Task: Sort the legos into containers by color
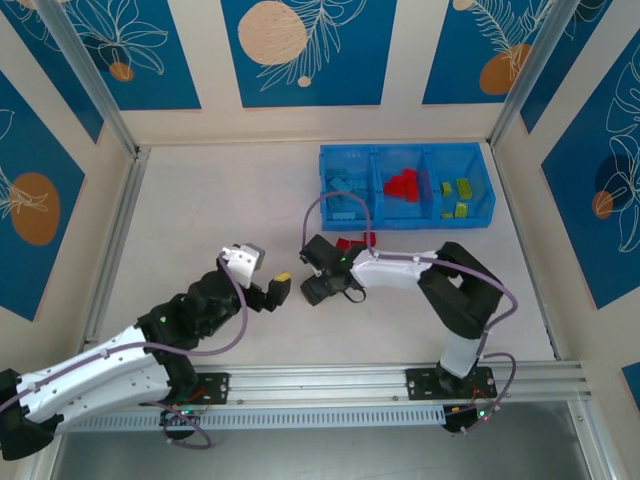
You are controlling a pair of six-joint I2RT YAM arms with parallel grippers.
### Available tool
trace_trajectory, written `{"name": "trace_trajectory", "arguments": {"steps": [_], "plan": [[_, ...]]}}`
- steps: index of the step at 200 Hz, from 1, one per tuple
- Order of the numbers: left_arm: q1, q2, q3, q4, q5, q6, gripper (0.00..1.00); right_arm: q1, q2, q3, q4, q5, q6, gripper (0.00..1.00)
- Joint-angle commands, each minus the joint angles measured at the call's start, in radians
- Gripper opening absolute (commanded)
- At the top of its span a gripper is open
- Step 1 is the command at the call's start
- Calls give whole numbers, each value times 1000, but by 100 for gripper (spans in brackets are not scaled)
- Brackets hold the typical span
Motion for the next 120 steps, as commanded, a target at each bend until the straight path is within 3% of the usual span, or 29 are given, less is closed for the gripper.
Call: {"name": "trace_trajectory", "arguments": {"steps": [1, 27, 69, 98, 120], "plan": [[7, -33, -20, -63, -6, -13, 100, 7, 22, 34, -4, -1, -45, 63], [7, -41, -17, -57, 35, 21, 100, 9, -22, -12, -11, 21, 24, 40], [7, 40, -6, 130, 306, 84, 100, -65, -395, -166, 11, -1, 169, 26], [6, 163, 26, 249, 406, 90, 100, -252, -707, -247, 58, 56, 266, 27], [6, 240, 65, 288, 425, 83, 100, -507, -736, -183, 20, 57, 280, 26]]}}
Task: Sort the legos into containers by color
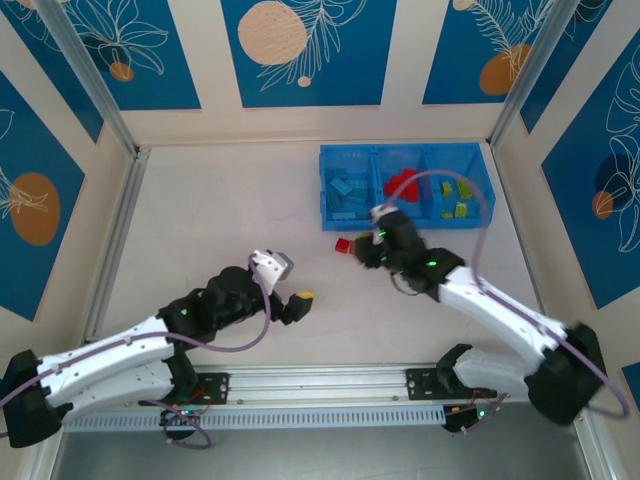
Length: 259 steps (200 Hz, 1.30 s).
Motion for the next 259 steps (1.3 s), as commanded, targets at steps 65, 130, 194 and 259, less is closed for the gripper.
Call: {"name": "trace_trajectory", "arguments": {"steps": [65, 130, 194, 259], "plan": [[5, 177, 160, -31, -63, -79, 100, -620, 488, 464, -82, -13, 93, 26], [6, 313, 236, -96, -236, -264, 100, -764, 789, 783, -264, -140, 158, 57], [59, 625, 438, -204, -313, -657, 100, -742, 432, 470, -214, -347, 289, 84], [144, 967, 643, -139, -103, -671, 84, -384, -78, 49, -243, -442, 180, 84]]}}
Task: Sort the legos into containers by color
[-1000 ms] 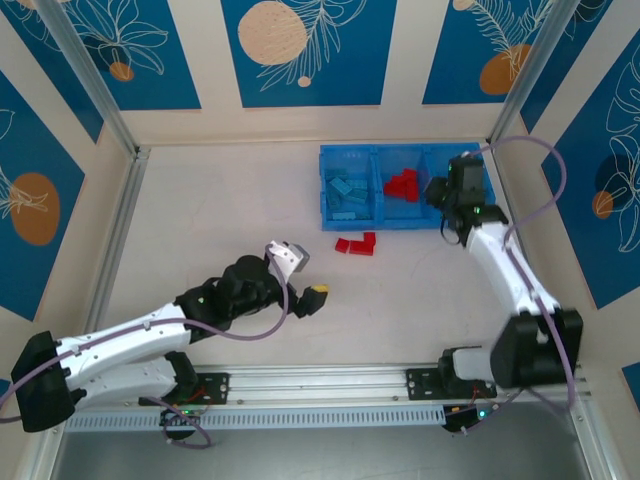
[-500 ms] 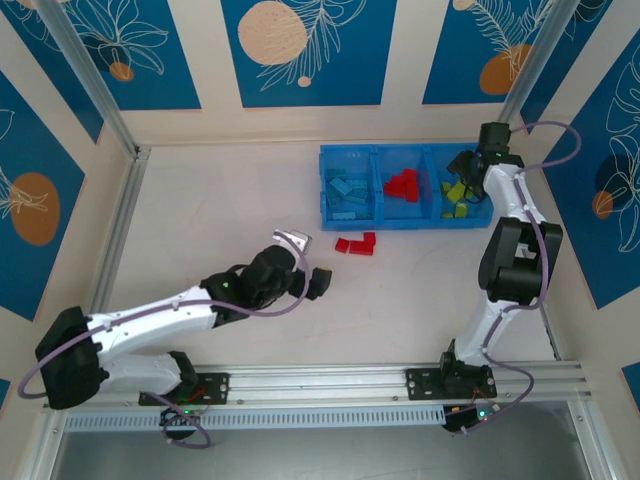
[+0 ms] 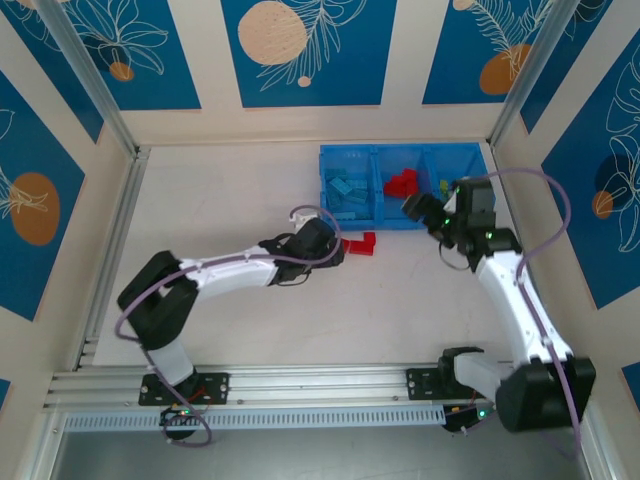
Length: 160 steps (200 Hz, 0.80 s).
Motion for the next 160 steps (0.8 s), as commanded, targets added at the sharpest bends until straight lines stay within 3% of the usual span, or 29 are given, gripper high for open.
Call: {"name": "trace_trajectory", "arguments": {"steps": [1, 29, 49, 78, 116, 160], "plan": [[24, 89, 96, 6, 88, -14, 84, 103, -73, -78, -54, -82, -56, 84], [39, 177, 171, -1, 131, 23, 80, 229, -142, -108, -169, -70, -77, 84], [41, 217, 207, -21, 99, 44, 77, 271, -200, -140, -207, -40, -57, 85], [60, 284, 268, -74, 83, 79, 63, 281, -260, -180, -202, -28, -36, 85], [68, 340, 303, -42, 192, 155, 65, 279, -238, -184, -210, 10, -65, 85], [69, 371, 306, -57, 186, 157, 60, 280, -213, -179, -203, -13, -66, 85]]}}
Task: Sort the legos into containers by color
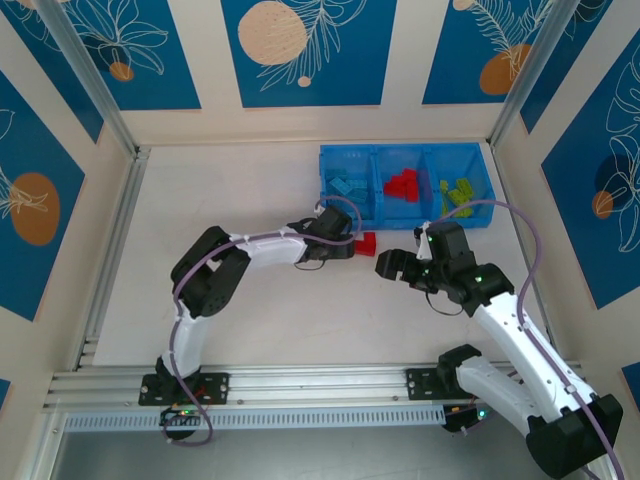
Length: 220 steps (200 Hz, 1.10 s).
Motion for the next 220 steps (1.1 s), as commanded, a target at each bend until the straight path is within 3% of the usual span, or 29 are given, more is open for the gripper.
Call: {"name": "trace_trajectory", "arguments": {"steps": [1, 53, 94, 114, 136, 163, 182, 220], "plan": [[7, 38, 27, -29, 27, 21, 59, 5, -1, -6, -12, -4, -20, 85], [7, -2, -34, -13, 46, 28, 34, 8, -12, -8, -28, -4, -10, 85], [-31, -152, -109, -25, 63, 41, 22, 12, -56, -8, -47, -7, 9, 85], [-82, -242, -98, -49, -4, 81, 19, 13, -90, 1, -62, 3, 17, 85], [-79, -234, 20, -114, -105, 129, 20, 14, -118, 11, -70, 23, 22, 85], [-25, -73, 289, -221, -187, 202, 19, 15, -126, 15, -77, 30, 28, 85], [-15, 8, 437, -242, -173, 250, 17, 18, -133, 22, -102, 41, 25, 85], [-35, 118, 666, -145, -36, 343, 18, 19, -179, 11, -113, 88, 41, 85]]}}
